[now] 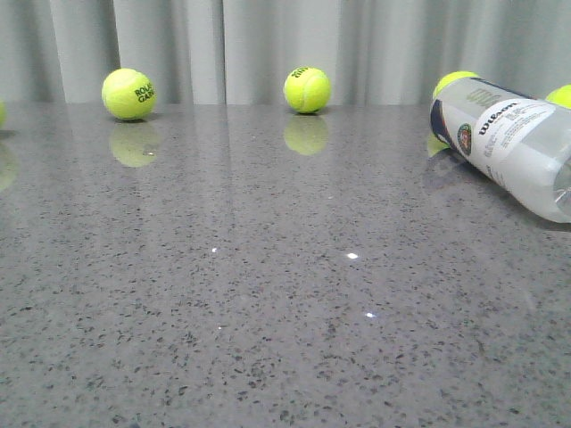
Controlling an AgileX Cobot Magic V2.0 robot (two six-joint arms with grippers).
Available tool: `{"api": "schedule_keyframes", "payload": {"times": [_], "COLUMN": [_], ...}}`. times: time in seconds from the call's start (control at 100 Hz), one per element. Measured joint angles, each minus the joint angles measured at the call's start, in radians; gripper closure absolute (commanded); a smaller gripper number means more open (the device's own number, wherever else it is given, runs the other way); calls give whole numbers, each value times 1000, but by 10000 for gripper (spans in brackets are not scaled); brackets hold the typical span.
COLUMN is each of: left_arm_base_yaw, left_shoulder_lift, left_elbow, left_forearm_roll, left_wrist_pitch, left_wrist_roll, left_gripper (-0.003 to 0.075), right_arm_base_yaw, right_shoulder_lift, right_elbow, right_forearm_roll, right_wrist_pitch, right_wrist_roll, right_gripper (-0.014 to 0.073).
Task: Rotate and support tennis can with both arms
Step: 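Move the right gripper above the lying Wilson tennis can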
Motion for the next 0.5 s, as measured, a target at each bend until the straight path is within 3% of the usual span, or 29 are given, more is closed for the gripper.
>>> {"api": "schedule_keyframes", "payload": {"times": [0.09, 0.16, 0.31, 0.38, 0.5], "left_arm_base_yaw": [0, 0, 0, 0, 0], "left_shoulder_lift": [0, 0, 0, 0, 0], "left_elbow": [0, 0, 0, 0, 0], "left_forearm_roll": [0, 0, 0, 0, 0], "left_wrist_pitch": [0, 0, 0, 0, 0], "left_wrist_roll": [0, 0, 0, 0, 0], "left_gripper": [739, 739, 739, 739, 739], "right_arm_base_yaw": [0, 0, 0, 0, 11], "right_shoulder_lift": [93, 174, 352, 427, 555], "right_elbow": [-68, -125, -246, -306, -413], "right_forearm_roll": [4, 8, 22, 22, 36], "right_wrist_pitch": [36, 70, 142, 169, 230], "right_wrist_roll": [0, 0, 0, -3, -11], "right_gripper": [615, 504, 65, -76, -39]}}
